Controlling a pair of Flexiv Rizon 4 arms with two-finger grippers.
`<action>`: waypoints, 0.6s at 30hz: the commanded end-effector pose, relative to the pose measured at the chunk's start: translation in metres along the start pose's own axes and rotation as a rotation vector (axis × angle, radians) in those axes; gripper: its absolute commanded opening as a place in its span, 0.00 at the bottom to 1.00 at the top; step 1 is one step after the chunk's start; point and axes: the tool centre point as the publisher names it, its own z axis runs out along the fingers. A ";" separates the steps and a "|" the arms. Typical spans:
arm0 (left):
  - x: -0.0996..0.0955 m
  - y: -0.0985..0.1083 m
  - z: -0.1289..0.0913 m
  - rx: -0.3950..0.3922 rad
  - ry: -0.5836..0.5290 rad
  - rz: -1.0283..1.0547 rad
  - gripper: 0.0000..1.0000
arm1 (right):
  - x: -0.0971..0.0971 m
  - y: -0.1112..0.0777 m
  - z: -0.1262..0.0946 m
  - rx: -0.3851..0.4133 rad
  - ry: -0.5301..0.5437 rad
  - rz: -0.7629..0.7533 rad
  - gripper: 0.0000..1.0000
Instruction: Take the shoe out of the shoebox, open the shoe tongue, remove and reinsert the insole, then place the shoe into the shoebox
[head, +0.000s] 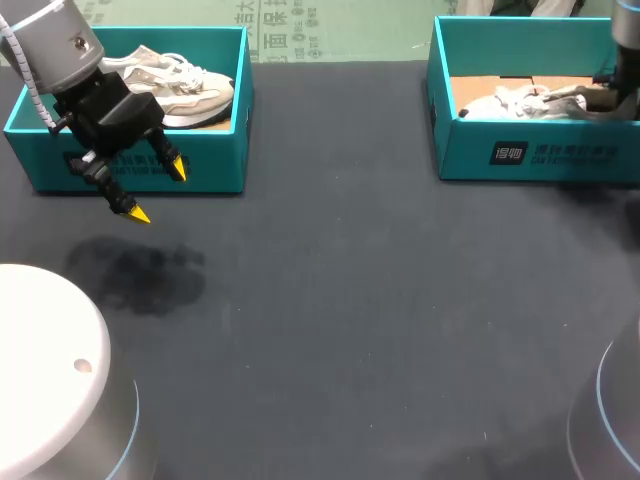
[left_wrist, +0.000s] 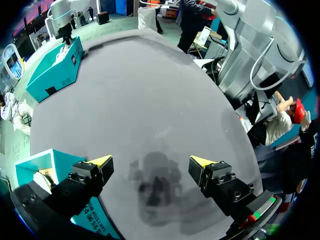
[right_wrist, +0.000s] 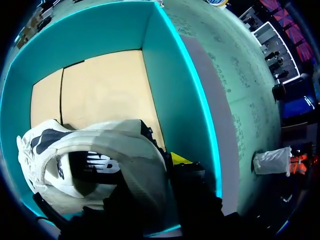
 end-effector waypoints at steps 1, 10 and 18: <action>0.001 0.000 0.000 -0.003 -0.001 0.001 1.00 | 0.003 0.007 0.008 0.023 0.002 0.000 0.00; 0.001 0.000 0.000 -0.003 -0.001 0.001 1.00 | 0.004 0.004 0.021 0.055 0.022 -0.002 0.00; 0.001 0.000 0.000 -0.003 -0.001 0.001 1.00 | 0.008 0.003 0.030 0.080 0.032 -0.012 0.00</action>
